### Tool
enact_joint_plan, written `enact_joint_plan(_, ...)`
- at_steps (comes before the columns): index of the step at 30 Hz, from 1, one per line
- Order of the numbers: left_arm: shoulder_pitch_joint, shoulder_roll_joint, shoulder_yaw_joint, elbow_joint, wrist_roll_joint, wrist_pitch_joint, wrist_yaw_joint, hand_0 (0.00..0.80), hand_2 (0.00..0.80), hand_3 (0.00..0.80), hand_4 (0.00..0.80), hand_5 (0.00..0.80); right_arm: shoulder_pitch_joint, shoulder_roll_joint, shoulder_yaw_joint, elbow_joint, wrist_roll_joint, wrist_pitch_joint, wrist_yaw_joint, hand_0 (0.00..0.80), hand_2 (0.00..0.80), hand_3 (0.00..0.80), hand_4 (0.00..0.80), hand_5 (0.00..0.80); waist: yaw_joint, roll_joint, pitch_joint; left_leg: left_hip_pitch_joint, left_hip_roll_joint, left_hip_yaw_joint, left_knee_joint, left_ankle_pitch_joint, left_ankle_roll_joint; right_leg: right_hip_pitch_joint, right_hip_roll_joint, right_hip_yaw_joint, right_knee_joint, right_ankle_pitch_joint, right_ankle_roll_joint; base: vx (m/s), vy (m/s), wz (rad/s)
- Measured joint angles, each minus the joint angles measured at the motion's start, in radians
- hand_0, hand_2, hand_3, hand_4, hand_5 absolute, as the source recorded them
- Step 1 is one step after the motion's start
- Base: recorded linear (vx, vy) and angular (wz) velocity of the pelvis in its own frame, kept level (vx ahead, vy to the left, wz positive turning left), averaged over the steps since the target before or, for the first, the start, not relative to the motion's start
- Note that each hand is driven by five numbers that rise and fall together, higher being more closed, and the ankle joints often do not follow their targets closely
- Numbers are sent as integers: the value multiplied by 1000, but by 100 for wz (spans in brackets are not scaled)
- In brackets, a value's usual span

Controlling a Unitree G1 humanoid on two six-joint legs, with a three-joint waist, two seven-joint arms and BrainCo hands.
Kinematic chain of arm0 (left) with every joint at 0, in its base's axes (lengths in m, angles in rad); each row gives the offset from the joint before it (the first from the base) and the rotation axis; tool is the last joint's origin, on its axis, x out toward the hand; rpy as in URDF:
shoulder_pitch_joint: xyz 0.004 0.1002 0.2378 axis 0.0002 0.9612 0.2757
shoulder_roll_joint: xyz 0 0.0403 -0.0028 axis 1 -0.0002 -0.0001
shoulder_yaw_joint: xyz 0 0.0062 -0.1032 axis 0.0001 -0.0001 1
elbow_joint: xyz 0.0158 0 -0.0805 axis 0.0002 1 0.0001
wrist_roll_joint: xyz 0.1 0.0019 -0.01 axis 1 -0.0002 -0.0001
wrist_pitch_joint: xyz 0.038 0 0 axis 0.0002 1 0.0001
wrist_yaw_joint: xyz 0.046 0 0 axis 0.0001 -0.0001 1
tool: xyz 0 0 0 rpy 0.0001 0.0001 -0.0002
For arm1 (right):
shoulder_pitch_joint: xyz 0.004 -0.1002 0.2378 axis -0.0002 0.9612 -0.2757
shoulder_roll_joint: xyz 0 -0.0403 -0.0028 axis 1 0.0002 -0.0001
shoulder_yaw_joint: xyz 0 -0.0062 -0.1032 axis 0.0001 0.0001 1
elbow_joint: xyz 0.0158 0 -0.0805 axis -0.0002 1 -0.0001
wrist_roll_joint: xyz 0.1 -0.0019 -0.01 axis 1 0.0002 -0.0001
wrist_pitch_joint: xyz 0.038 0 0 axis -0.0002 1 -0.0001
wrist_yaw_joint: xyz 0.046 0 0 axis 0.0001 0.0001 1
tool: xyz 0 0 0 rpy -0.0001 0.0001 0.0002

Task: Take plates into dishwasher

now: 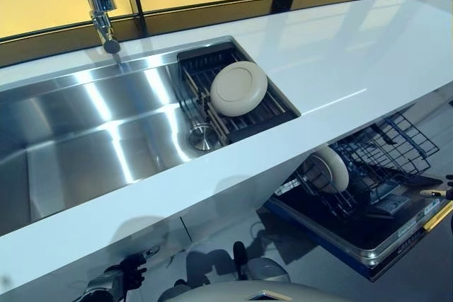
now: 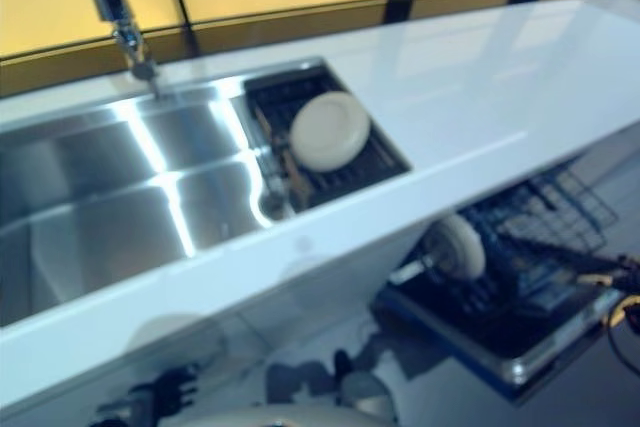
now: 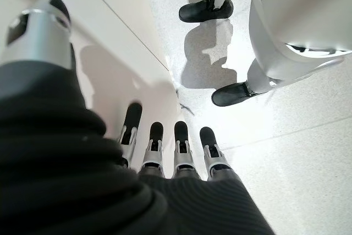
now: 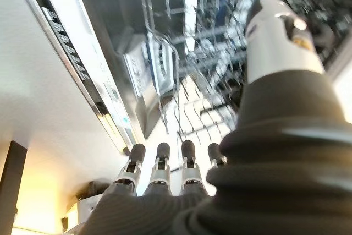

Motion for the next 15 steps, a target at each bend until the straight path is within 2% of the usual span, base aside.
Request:
enact_joint_plan(4,0,-4,-1,15,-2,-13,1,0,0,0,0,0,5,-7,-95,-73,124,20,-45,0,0,0,0,0,-2,2,-2,1,-5,9,0,-1,0,-3,2,10,1,3,0,25,21,-7)
enact_joint_plan(8,0,-10,-2,21,-9,-21,8,0,0,0,0,0,-5,-73,-118,-148,183,61,-89,0,0,0,0,0,-1,7,-5,2,-5,9,0,-1,0,-3,2,10,0,3,0,16,9,0)
enact_joint_plan(15,3,-31,-3,29,-21,-40,18,0,0,0,0,0,-112,-190,-138,-201,234,67,-187,0,0,0,0,0,2,18,-11,2,-6,4,0,-1,0,0,0,9,0,3,0,4,3,0)
